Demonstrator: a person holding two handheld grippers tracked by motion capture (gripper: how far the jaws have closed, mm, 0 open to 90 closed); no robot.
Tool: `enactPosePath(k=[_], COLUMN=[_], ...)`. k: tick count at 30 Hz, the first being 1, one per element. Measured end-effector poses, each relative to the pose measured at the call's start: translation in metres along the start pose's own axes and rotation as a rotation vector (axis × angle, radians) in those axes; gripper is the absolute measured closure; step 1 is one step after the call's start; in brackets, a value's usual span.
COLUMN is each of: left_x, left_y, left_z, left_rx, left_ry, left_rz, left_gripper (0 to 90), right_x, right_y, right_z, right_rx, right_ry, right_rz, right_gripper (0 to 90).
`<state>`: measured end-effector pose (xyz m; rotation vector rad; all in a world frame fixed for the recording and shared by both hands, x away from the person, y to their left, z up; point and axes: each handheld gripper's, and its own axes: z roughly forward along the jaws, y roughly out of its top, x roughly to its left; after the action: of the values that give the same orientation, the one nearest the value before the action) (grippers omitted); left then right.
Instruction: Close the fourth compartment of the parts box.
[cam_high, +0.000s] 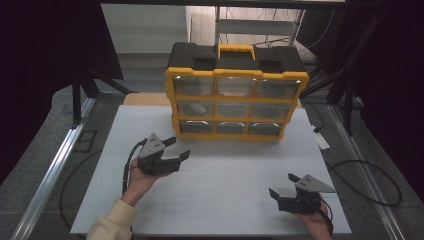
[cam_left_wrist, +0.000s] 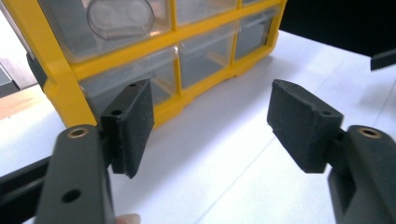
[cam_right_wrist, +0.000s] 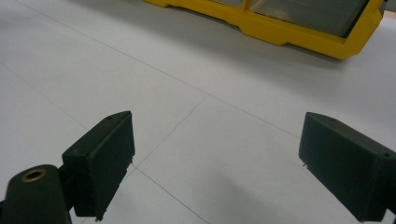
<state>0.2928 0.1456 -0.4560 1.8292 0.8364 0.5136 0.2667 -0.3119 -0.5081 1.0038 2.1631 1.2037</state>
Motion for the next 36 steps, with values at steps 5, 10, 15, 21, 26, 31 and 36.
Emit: enactPosePath(k=[5, 10, 15, 21, 26, 31, 36], left_x=[-0.005, -0.004, -0.003, -0.001, 0.0, 0.001, 0.001], left_y=[-0.014, -0.029, -0.048, -0.057, -0.067, -0.073, -0.074], left_z=[-0.009, -0.021, -0.032, -0.039, -0.041, -0.043, -0.046], left_rx=[0.025, 0.041, 0.074, 0.081, 0.091, 0.094, 0.09], left_ry=[-0.008, -0.006, -0.008, 0.0, 0.007, 0.016, 0.024], left_rz=[0.001, -0.029, -0.039, -0.056, -0.07, -0.081, -0.073], left_gripper=[21.7, 17.7, 16.5, 16.1, 15.2, 15.3, 15.3], right_x=[-0.001, -0.001, -0.003, -0.005, -0.007, -0.007, -0.007], right_y=[0.0, 0.0, 0.0, 0.0, 0.0, 0.0, 0.0], right_z=[0.001, 0.001, 0.002, 0.002, 0.004, 0.003, 0.003], right_rx=[0.0, 0.003, 0.0, -0.002, -0.001, -0.005, -0.008], right_ry=[0.001, 0.004, 0.004, 0.007, 0.015, 0.022, 0.031], right_rz=[0.008, 0.007, 0.008, 0.015, 0.016, 0.012, 0.012], right_gripper=[11.1, 11.1, 11.1, 11.0, 11.0, 11.0, 10.9])
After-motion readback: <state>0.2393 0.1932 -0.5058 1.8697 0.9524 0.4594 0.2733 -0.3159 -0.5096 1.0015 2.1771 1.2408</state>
